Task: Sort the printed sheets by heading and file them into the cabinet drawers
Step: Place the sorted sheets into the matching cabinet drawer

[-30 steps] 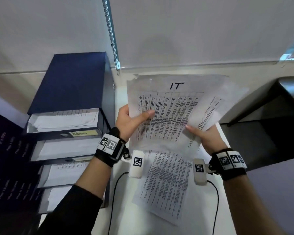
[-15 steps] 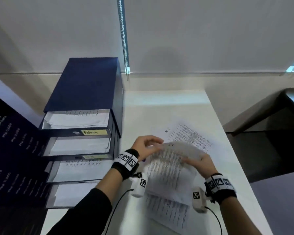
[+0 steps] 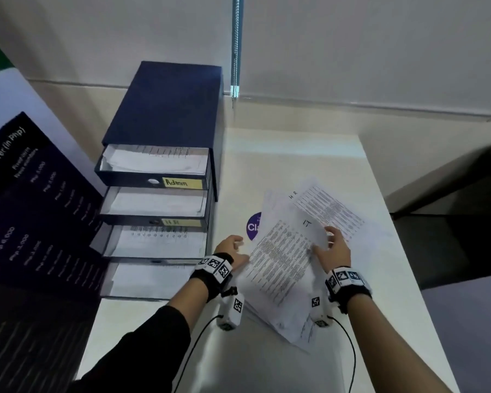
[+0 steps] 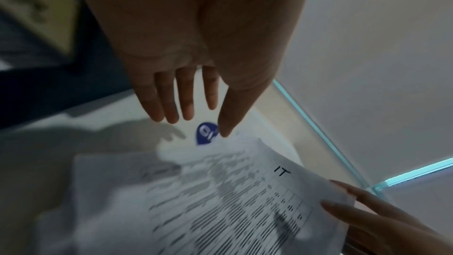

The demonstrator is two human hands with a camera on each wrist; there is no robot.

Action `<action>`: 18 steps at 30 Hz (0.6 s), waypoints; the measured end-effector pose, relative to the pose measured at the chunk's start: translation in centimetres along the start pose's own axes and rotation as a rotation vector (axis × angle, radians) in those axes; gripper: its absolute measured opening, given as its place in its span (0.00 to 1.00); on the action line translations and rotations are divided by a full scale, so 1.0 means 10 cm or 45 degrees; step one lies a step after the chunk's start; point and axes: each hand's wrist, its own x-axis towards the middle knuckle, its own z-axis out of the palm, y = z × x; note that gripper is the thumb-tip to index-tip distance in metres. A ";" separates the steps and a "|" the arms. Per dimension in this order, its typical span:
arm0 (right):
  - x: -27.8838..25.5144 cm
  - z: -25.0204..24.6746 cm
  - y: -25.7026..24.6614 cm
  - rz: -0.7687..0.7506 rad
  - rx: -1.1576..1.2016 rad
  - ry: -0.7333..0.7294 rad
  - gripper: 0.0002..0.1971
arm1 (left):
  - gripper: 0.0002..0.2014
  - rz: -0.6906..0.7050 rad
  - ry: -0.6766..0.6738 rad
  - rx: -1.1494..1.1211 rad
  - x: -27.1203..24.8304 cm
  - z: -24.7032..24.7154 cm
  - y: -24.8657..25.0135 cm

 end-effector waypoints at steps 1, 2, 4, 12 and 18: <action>0.00 0.02 0.10 0.072 -0.045 0.015 0.35 | 0.31 -0.038 -0.028 0.075 0.01 0.04 -0.06; 0.01 0.04 0.20 0.154 -0.088 0.004 0.41 | 0.32 -0.078 -0.040 0.143 0.04 0.08 -0.10; 0.01 0.11 0.42 0.292 -0.140 -0.081 0.48 | 0.35 -0.120 -0.051 0.241 0.13 0.16 -0.15; 0.06 0.32 0.79 0.389 -0.125 -0.066 0.51 | 0.36 -0.070 0.066 0.494 0.47 0.50 -0.05; 0.11 0.18 0.55 0.038 0.140 -0.111 0.09 | 0.29 -0.011 0.018 0.266 0.43 0.49 0.20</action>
